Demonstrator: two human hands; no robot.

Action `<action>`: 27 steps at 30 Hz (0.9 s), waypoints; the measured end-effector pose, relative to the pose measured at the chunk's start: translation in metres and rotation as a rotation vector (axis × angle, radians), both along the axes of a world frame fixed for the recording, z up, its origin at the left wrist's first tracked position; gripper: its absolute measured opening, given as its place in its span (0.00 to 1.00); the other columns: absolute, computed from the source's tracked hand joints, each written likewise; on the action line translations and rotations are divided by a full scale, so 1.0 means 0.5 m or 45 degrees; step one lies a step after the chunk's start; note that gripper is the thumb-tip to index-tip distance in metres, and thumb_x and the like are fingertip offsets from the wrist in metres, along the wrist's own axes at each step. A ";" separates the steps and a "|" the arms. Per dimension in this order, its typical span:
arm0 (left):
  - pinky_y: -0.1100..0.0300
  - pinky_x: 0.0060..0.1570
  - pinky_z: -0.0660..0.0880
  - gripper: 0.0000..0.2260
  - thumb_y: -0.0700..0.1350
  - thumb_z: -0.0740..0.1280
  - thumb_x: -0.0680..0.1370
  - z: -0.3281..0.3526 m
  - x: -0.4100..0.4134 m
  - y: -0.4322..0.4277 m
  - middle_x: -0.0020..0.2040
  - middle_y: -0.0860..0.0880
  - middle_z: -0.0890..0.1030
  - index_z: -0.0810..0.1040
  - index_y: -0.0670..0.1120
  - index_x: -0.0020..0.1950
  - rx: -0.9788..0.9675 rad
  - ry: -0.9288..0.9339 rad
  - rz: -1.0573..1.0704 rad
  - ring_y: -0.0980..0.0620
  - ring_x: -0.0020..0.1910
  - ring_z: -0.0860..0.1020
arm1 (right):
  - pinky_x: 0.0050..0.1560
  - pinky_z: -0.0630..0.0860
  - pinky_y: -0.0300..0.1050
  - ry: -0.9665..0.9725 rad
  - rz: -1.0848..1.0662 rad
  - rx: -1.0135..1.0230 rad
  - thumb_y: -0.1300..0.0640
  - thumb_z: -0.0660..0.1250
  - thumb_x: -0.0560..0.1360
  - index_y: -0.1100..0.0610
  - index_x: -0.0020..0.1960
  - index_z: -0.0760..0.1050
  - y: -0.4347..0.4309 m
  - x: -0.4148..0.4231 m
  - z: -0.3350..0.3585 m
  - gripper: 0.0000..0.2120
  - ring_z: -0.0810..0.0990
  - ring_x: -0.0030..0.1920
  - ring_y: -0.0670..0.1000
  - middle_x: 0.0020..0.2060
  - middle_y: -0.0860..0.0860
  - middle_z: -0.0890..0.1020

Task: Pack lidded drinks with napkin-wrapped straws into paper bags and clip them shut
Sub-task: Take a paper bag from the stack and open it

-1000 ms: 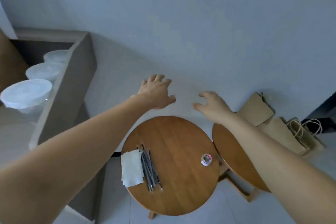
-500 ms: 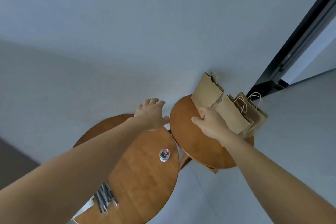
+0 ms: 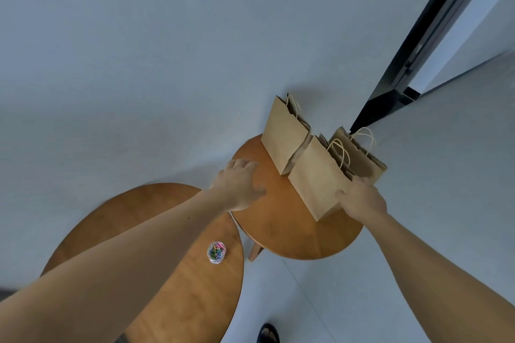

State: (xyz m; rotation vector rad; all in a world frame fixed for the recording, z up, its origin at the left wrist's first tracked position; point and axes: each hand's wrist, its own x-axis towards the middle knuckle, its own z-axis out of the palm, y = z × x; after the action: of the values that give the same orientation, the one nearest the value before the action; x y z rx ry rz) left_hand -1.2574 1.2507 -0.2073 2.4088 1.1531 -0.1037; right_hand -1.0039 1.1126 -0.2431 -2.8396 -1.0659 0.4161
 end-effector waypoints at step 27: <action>0.47 0.71 0.64 0.29 0.57 0.63 0.79 -0.060 0.018 0.017 0.77 0.48 0.62 0.61 0.49 0.78 -0.106 0.049 0.230 0.46 0.76 0.60 | 0.31 0.70 0.41 -0.219 0.645 0.168 0.51 0.64 0.78 0.56 0.46 0.75 0.126 -0.110 0.036 0.08 0.79 0.37 0.51 0.39 0.51 0.80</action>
State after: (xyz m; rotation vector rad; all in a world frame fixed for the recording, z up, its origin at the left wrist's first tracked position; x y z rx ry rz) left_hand -1.2483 1.2594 -0.2375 2.2288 1.3507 -0.1377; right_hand -1.0589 1.1757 -0.2250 -2.5008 -1.7783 0.1209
